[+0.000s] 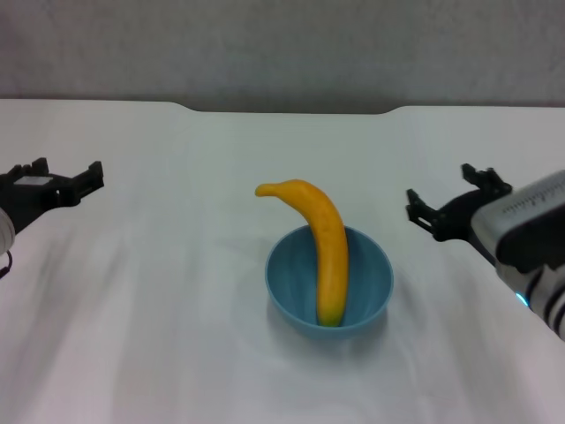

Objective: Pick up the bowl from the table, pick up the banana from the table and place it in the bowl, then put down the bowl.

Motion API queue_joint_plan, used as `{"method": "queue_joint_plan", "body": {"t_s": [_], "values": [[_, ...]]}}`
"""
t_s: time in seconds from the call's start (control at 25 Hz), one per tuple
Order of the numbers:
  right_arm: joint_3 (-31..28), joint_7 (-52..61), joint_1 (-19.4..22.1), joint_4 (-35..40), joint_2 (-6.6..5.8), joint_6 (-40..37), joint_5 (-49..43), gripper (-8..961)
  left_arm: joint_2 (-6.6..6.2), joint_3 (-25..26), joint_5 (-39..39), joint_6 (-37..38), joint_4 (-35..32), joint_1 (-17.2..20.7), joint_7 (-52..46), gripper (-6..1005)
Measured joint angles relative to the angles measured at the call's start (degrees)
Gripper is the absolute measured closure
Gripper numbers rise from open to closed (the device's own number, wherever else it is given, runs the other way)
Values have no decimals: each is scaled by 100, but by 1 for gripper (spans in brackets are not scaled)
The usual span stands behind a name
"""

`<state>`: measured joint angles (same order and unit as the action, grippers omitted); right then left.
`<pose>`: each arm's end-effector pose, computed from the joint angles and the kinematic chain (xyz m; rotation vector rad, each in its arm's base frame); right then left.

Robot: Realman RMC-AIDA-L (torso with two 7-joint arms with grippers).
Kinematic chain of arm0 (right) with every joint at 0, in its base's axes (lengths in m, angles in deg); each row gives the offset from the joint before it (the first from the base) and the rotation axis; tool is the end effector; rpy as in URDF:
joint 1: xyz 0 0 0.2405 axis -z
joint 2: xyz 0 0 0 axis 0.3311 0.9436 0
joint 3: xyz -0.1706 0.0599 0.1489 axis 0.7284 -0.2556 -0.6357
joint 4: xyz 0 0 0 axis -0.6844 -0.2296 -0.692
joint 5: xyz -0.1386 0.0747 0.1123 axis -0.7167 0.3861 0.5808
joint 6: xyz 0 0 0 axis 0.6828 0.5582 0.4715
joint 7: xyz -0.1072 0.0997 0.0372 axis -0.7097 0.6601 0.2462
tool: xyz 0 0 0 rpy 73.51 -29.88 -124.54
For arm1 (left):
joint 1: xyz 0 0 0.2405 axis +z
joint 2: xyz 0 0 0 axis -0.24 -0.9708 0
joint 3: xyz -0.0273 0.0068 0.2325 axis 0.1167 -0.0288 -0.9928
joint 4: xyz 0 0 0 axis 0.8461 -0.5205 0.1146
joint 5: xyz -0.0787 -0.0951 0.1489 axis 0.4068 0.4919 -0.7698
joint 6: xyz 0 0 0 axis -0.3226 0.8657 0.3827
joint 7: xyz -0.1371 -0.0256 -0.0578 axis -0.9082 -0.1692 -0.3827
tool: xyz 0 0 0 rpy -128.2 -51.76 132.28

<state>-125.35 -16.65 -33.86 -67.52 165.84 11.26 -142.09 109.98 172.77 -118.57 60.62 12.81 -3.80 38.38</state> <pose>0.2253 0.3479 -0.0319 -1.9201 0.4880 0.2919 -0.2887 0.3772 0.0421 -1.7984 -0.8865 -0.4374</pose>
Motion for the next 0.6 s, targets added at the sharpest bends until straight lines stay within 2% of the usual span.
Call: {"method": "queue_joint_plan", "body": {"t_s": [0.2, 0.32, 0.36, 0.52, 0.56, 0.6], "values": [[131, 402, 65, 535, 0, -764, 18, 71, 5, -38, 306, -126, -86, 52, 299, 105], [308, 1191, 40, 1195, 0, -1471, -20, 71, 8, -171, 785, -348, -111, 110, 809, 105], [308, 1191, 40, 1195, 0, -1471, -20, 71, 8, -214, 945, -433, -127, 124, 1022, 105], [789, 2051, 24, 1887, -6, -2639, -42, 72, 10, -346, 1879, -1130, -236, 278, 2113, 105], [1099, 2543, -2, 2300, -8, -3292, -43, 72, 7, -334, 2930, -1961, -625, 323, 3034, 105], [1261, 2886, -32, 2527, -9, -3622, -46, 72, 7, -334, 2930, -1961, -625, 323, 3034, 105]]}}
